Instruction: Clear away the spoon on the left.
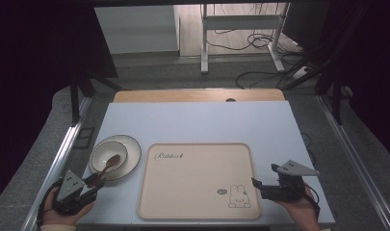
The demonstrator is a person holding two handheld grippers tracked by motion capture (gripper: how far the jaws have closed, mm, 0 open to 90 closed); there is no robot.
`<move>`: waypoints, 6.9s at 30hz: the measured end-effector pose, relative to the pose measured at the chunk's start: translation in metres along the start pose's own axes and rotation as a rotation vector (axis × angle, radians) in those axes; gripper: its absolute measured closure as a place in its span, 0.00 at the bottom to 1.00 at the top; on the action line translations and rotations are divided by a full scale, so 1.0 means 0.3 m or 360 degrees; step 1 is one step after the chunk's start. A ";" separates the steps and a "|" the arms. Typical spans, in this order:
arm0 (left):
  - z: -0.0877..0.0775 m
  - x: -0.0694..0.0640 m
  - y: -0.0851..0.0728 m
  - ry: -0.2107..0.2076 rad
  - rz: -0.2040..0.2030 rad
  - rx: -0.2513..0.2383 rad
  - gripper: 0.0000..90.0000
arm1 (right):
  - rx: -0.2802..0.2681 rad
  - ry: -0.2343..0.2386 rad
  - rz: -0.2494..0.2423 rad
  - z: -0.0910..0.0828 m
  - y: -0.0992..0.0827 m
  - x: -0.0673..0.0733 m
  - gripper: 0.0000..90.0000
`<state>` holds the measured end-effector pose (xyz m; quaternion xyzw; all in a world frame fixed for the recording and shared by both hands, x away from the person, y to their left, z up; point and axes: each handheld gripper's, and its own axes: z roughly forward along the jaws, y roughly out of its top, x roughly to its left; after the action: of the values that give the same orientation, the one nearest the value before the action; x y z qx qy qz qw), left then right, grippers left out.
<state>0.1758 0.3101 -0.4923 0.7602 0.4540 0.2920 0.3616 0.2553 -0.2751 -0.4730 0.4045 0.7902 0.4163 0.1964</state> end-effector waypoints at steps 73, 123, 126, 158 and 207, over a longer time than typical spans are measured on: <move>-0.082 0.034 0.052 0.0111 -0.0228 -0.0192 0.94 | 0.0010 0.0002 -0.0021 0.004 -0.002 0.002 0.14; -0.119 -0.053 0.142 -0.0016 -0.0169 -0.0368 0.94 | 0.0005 -0.0006 -0.0030 0.002 -0.002 0.002 0.14; -0.115 -0.061 0.145 -0.0025 -0.0161 -0.0365 0.94 | 0.0006 -0.0006 -0.0031 0.002 -0.002 0.002 0.14; -0.024 -0.187 0.211 -0.0171 -0.0030 -0.0337 0.94 | 0.0012 -0.0006 -0.0037 0.006 -0.003 0.005 0.14; 0.175 -0.328 0.266 -0.0332 0.0059 -0.0240 0.94 | 0.0008 -0.0005 -0.0059 0.009 -0.002 0.011 0.14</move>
<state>0.2134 0.1803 -0.4684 0.7653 0.3767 0.2513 0.4575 0.2546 -0.2713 -0.4751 0.3911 0.7983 0.4099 0.2043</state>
